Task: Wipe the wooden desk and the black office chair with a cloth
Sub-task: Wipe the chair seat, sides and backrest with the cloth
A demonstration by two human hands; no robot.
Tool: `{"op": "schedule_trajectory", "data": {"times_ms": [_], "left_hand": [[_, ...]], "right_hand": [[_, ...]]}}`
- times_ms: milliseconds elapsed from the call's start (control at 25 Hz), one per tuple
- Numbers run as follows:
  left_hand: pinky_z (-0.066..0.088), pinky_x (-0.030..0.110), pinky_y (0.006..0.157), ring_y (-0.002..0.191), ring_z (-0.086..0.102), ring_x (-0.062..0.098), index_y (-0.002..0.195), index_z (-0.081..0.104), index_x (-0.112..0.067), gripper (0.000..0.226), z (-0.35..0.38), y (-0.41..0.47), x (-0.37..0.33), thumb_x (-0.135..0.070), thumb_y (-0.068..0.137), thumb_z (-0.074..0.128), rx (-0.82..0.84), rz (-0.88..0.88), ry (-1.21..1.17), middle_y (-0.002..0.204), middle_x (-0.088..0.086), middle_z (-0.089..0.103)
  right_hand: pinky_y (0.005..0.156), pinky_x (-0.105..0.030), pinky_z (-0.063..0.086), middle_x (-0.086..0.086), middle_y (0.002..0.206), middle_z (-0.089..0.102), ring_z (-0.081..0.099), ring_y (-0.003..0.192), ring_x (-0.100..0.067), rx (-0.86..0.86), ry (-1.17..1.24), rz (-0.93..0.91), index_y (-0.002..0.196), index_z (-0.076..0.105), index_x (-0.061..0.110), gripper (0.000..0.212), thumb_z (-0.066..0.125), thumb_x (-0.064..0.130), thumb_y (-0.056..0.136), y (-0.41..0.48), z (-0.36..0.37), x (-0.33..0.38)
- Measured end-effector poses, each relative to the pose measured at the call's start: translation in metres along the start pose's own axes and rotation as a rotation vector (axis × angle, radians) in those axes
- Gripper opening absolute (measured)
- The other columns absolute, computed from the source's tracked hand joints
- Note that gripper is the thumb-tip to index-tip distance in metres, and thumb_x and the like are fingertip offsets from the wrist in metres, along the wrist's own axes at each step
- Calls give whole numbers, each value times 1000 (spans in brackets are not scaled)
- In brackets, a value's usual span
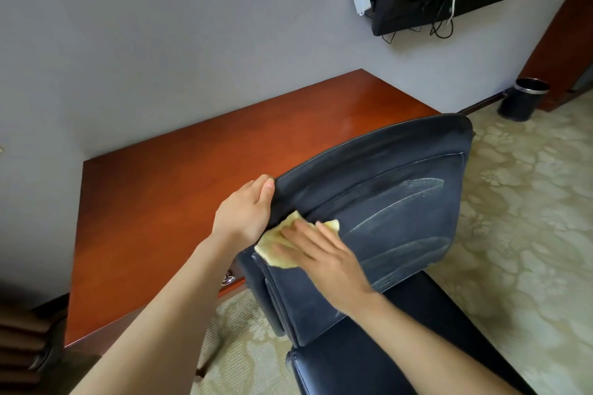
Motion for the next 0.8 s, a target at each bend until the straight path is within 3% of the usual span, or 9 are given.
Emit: {"op": "schedule_trajectory", "data": {"times_ms": [80, 160, 240, 360, 440, 520, 600, 680, 800], "left_hand": [[32, 36, 71, 84, 48, 26, 82, 40, -25, 33, 0, 1, 1, -38, 102, 17, -10, -1, 9, 87, 2, 55], [35, 36, 74, 87, 50, 28, 92, 45, -21, 36, 0, 1, 0, -39, 102, 16, 1, -6, 12, 91, 3, 56], [34, 35, 76, 89, 50, 28, 98, 46, -19, 37, 2, 2, -1, -39, 102, 15, 29, -8, 8, 95, 4, 57], [31, 34, 74, 87, 48, 29, 96, 44, -18, 35, 4, 3, -1, -38, 103, 16, 64, 9, 9, 92, 6, 56], [31, 34, 73, 86, 49, 28, 98, 44, -17, 35, 5, 4, 0, -38, 103, 17, 84, 18, -9, 89, 6, 56], [31, 33, 77, 93, 49, 29, 115, 47, -14, 42, 7, 5, 2, -40, 103, 17, 103, 11, -34, 96, 5, 54], [31, 33, 80, 99, 49, 31, 127, 43, -14, 45, 8, 8, 6, -42, 102, 17, 121, 2, -55, 102, 12, 54], [28, 31, 77, 87, 46, 27, 126, 43, -16, 45, 9, 9, 7, -43, 102, 16, 123, 24, -64, 86, -1, 52], [24, 28, 76, 68, 31, 12, 126, 43, -15, 46, 10, 11, 10, -43, 102, 16, 140, 35, -73, 69, -17, 28]], "right_hand": [[110, -41, 33, 3, 142, 47, 37, 135, -18, 1, -78, 104, 133, 52, 24, 62, 53, -3, 77, 1, -9, -33], [114, -38, 22, 2, 148, 35, 30, 138, -19, 25, -64, 235, 139, 45, 22, 78, 68, -6, 69, 4, -16, -63], [117, -33, 10, 5, 152, 19, 18, 142, -16, 40, 12, 363, 145, 31, 24, 87, 71, -4, 73, 9, -21, -88], [119, -35, 10, 9, 156, 8, 8, 146, -14, -99, 251, 613, 148, 16, 29, 56, 40, 11, 100, 23, -33, -121], [118, -41, 16, 7, 158, 9, 5, 146, -13, -264, 405, 814, 149, 19, 27, 48, 28, 16, 103, 26, -41, -142], [118, -40, 14, 5, 158, 8, 0, 146, -15, -370, 517, 1062, 149, 18, 27, 46, 24, 17, 104, 22, -43, -162], [118, -40, 16, 5, 159, 10, 4, 146, -19, -419, 610, 1267, 149, 15, 30, 47, 23, 19, 104, 19, -37, -168], [114, -44, 25, 1, 157, 17, 21, 142, -25, -470, 734, 1362, 150, 13, 35, 49, 24, 25, 102, 25, -29, -154], [105, -40, 34, -1, 153, 28, 34, 134, -25, -501, 788, 1302, 148, 14, 40, 57, 38, 35, 96, 36, -22, -106]]}}
Point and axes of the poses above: each hand's wrist, its own y-axis towards the middle knuckle, its own z-axis out of the palm, x = y × z, the point moved 7 cm from there along y, towards the middle knuckle
